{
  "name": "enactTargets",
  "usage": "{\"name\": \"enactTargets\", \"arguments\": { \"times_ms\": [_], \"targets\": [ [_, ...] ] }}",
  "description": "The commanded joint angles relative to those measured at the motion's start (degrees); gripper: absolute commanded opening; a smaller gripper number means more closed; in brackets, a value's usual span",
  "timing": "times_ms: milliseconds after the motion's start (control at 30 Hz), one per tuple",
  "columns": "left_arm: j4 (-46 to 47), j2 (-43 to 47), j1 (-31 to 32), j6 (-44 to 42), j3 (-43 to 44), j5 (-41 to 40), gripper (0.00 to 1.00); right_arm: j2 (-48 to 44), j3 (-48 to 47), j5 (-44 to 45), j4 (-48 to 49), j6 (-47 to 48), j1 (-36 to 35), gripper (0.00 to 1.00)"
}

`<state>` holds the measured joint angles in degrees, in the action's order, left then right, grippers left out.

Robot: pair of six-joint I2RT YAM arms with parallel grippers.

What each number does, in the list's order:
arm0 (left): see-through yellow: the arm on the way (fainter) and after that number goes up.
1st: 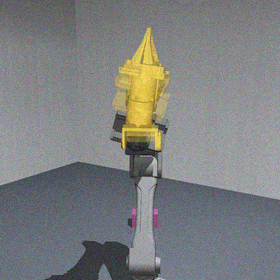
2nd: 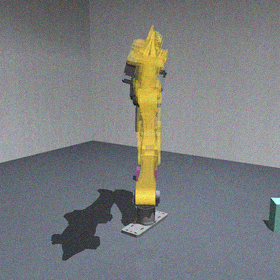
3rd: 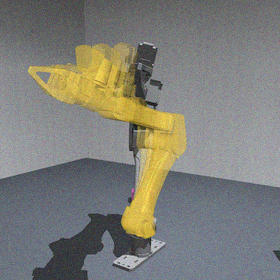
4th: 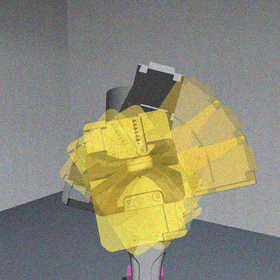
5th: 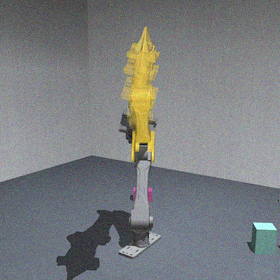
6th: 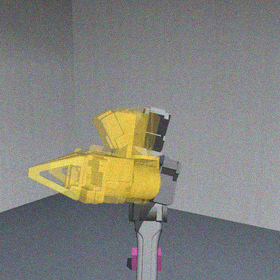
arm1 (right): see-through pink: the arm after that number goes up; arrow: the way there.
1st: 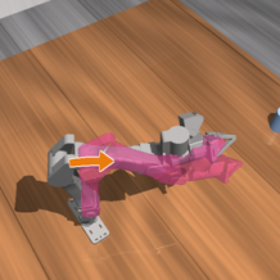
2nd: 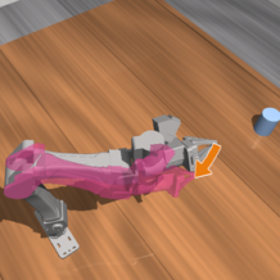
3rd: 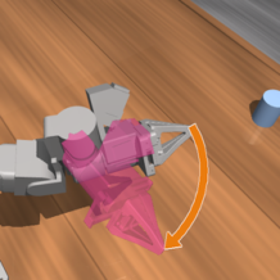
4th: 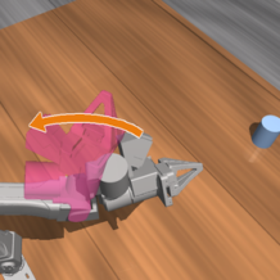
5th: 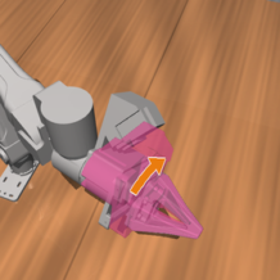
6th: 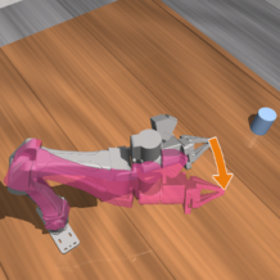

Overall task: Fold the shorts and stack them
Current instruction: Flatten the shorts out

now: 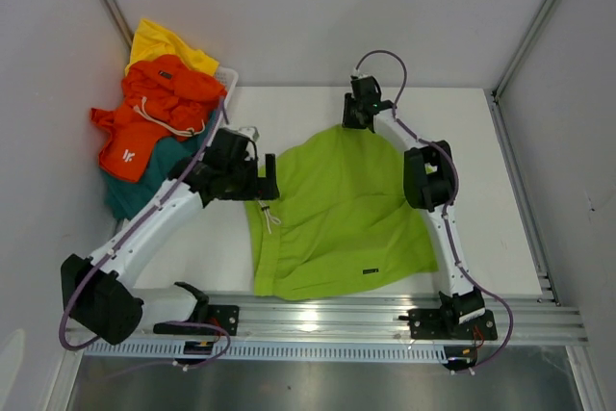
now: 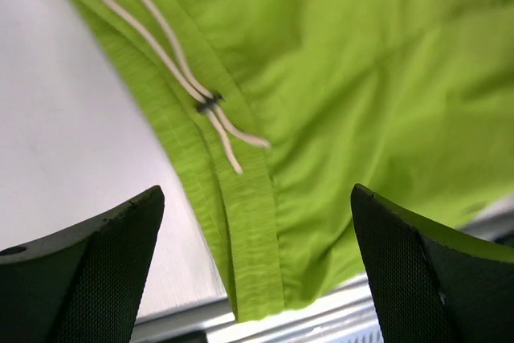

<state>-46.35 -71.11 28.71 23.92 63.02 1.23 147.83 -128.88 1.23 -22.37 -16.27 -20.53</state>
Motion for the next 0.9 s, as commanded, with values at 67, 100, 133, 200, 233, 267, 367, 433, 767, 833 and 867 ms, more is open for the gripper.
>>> {"name": "enactTargets", "arguments": {
  "times_ms": [67, 100, 133, 200, 233, 267, 367, 433, 767, 833, 867],
  "targets": [
    [6.0, -4.11, -7.43, 5.87, -0.8, -0.7, 0.98, -14.13, 9.49, -0.53, 2.85, 0.1, 0.85, 0.36],
    [6.79, -5.17, -8.31, 6.57, -0.45, -0.97, 0.98, -15.8, 11.61, -1.14, 3.12, 0.19, 1.02, 0.37],
    [7.67, -6.83, -8.75, 7.71, -0.36, -0.97, 0.96, -18.95, 13.72, -2.28, 3.3, 0.36, 1.54, 0.37],
    [10.73, -8.42, -10.5, 8.94, -0.53, -0.97, 0.91, -21.96, 19.26, -2.9, 3.47, 0.37, 2.51, 0.38],
    [11.97, -10.17, -10.86, 9.73, -0.71, -0.97, 0.89, -23.36, 20.85, -3.69, 3.39, 0.36, 2.95, 0.38],
    [12.85, -11.23, -11.13, 10.09, -0.62, -0.97, 0.88, -26.07, 22.51, -4.13, 3.13, 0.28, 4.09, 0.39],
    [14.09, -16.05, -12.1, 11.23, 0.43, -0.88, 0.8, -30.04, 28.76, -6.06, 3.03, -0.07, 6.63, 0.39],
    [14.44, -18.0, -12.54, 12.11, 0.43, -3.17, 0.77, -33.82, 32.89, -6.24, 3.38, -0.43, 7.7, 0.39],
    [21.38, -25.47, -14.73, 13.61, -1.33, -3.0, 0.66, -47.8, 47.04, -6.43, 6.63, -1.57, 7.53, 0.38],
    [22.52, -27.23, -15.0, 13.87, -0.8, -3.52, 0.63, -51.83, 49.15, -4.5, 6.46, -0.87, 6.48, 0.38],
    [22.53, -27.93, -15.09, 14.04, -0.62, -3.96, 0.62, -52.98, 51.08, -3.96, 6.11, -0.78, 6.3, 0.38]
  ]
}}
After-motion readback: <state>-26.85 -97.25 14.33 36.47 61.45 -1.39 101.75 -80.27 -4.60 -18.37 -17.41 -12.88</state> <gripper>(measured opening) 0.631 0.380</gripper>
